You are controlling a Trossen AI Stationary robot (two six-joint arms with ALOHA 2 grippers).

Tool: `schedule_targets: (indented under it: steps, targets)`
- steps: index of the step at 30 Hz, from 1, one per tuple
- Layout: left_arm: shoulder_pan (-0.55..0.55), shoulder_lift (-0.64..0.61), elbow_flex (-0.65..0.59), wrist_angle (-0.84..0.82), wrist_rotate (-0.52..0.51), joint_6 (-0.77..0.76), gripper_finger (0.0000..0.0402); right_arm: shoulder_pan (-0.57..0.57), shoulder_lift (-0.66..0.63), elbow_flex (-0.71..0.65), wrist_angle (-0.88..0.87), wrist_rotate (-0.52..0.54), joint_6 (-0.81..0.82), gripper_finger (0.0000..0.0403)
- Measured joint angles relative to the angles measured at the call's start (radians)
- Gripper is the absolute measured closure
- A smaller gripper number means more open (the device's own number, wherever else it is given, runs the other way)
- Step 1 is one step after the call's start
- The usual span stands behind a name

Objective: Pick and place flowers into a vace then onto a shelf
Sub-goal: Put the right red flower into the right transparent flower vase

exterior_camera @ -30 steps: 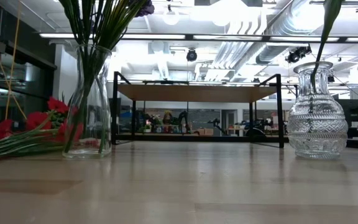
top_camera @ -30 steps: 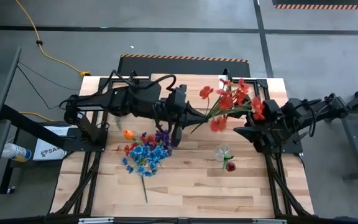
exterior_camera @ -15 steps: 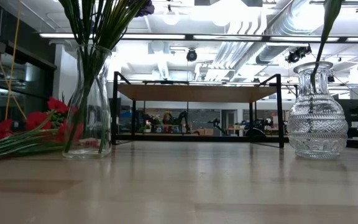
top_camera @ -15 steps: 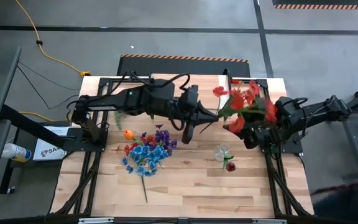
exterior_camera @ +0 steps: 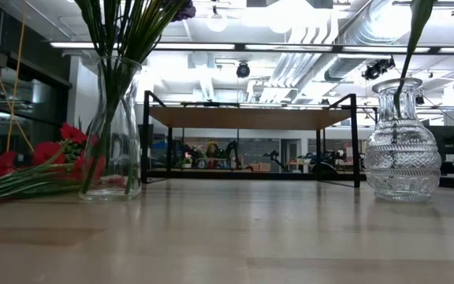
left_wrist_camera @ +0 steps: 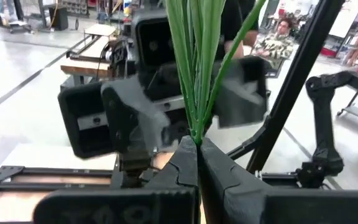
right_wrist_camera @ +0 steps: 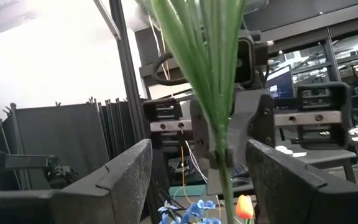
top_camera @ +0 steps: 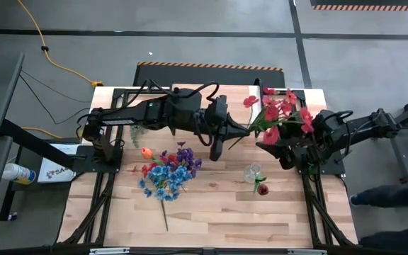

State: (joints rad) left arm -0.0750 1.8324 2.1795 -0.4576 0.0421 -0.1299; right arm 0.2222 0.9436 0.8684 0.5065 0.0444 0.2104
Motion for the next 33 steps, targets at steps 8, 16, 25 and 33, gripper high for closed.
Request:
schedule_targets:
  steps: [8,16,25,33]
  targets:
    - [0.005,0.035,-0.003,0.006,0.032,-0.009,0.037,0.0,0.0,0.0,0.0,0.004,-0.001,0.0153]
    - [0.005,0.046,-0.001,0.04,0.052,-0.017,0.037,0.0,0.0,0.0,0.0,0.013,-0.001,0.0153]
    - [0.005,0.046,-0.001,0.044,0.049,-0.025,0.037,0.0,0.0,0.0,-0.001,0.028,-0.001,0.0164]
    - [0.005,0.046,-0.001,0.044,0.045,-0.025,0.037,0.0,0.0,0.0,-0.008,0.052,-0.003,0.0256]
